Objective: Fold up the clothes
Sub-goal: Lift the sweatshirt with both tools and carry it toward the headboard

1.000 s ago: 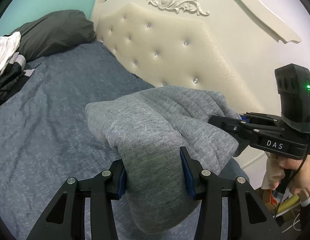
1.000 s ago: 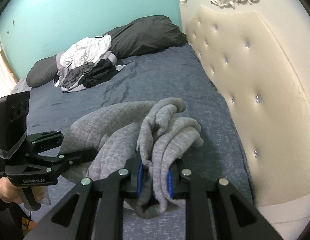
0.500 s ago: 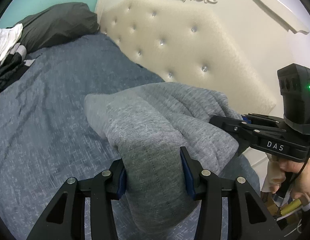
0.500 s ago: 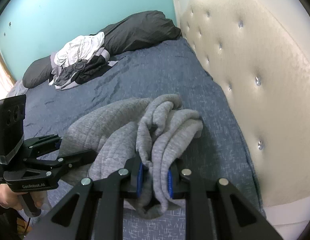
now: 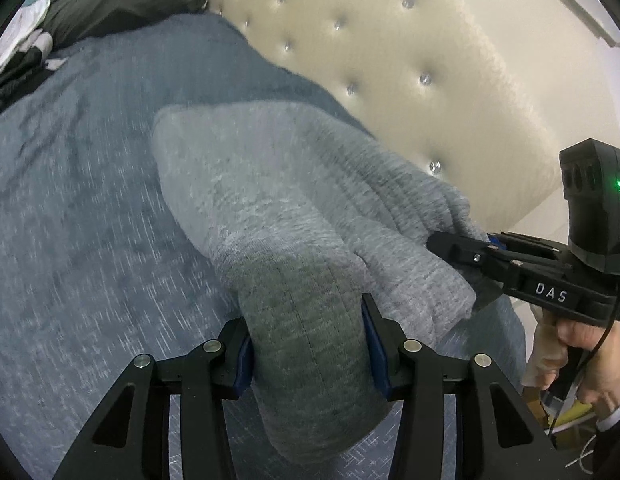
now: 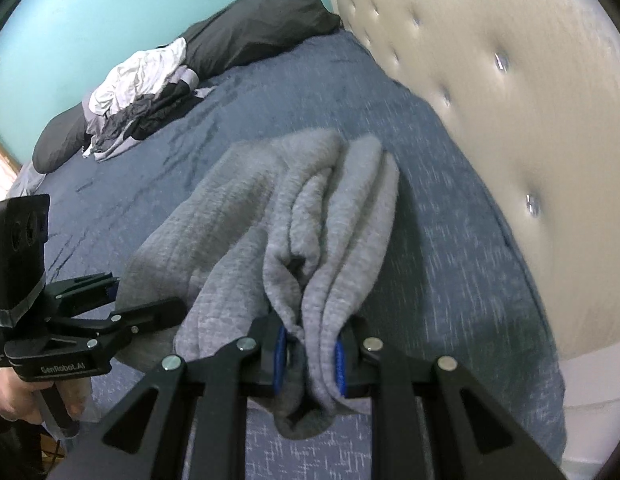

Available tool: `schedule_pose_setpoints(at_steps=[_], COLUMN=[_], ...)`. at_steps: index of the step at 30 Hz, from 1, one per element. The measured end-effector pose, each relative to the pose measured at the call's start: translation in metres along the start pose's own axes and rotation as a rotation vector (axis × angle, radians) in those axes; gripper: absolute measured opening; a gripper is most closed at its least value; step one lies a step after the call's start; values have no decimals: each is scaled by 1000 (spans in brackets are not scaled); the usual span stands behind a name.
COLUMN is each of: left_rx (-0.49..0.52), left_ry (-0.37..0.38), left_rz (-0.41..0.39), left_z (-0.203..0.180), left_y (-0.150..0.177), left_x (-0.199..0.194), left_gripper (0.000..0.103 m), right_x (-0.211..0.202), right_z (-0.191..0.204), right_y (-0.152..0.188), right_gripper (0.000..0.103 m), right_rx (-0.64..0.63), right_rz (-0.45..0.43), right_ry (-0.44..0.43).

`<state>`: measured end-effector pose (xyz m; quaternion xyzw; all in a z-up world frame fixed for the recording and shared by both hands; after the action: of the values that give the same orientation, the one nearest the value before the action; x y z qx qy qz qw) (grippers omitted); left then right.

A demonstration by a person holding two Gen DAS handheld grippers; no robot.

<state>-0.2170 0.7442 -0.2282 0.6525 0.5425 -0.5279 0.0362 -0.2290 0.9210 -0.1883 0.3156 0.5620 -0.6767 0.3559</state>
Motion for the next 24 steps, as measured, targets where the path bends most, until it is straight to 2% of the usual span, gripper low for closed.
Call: schedule_pose_setpoints(at_steps=[2, 8, 16, 20, 24], left_rx=[-28, -18, -65, -77, -70], left_ry=[6, 7, 44, 56, 29], left_rz=[18, 34, 55, 46, -2], left_z=[3, 0, 21, 28, 37], left_y=[5, 6, 16, 20, 20], left_x=[4, 2, -14, -28, -53], left_gripper=[51, 54, 58, 58, 56], right_x=[3, 7, 9, 8, 2], right_z=[-6, -17, -24, -30, -35], right_y=[7, 18, 28, 33, 38], right_gripper=[18, 18, 21, 27, 30], right_rx=[16, 60, 84, 110, 123], right_rz=[10, 14, 19, 20, 15], right_ry=[-2, -1, 12, 24, 53])
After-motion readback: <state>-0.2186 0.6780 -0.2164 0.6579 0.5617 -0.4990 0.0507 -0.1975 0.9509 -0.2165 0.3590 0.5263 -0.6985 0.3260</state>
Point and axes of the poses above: each gripper's, at about its wrist camera, not at the fingertips, and x roughly the way its jaws point, z to its left, y to its underside, the point moved 2 cm from there along x, roughly the way its jaws point, and after that the axes turned 1 degree about y, right-handed, at the moved point
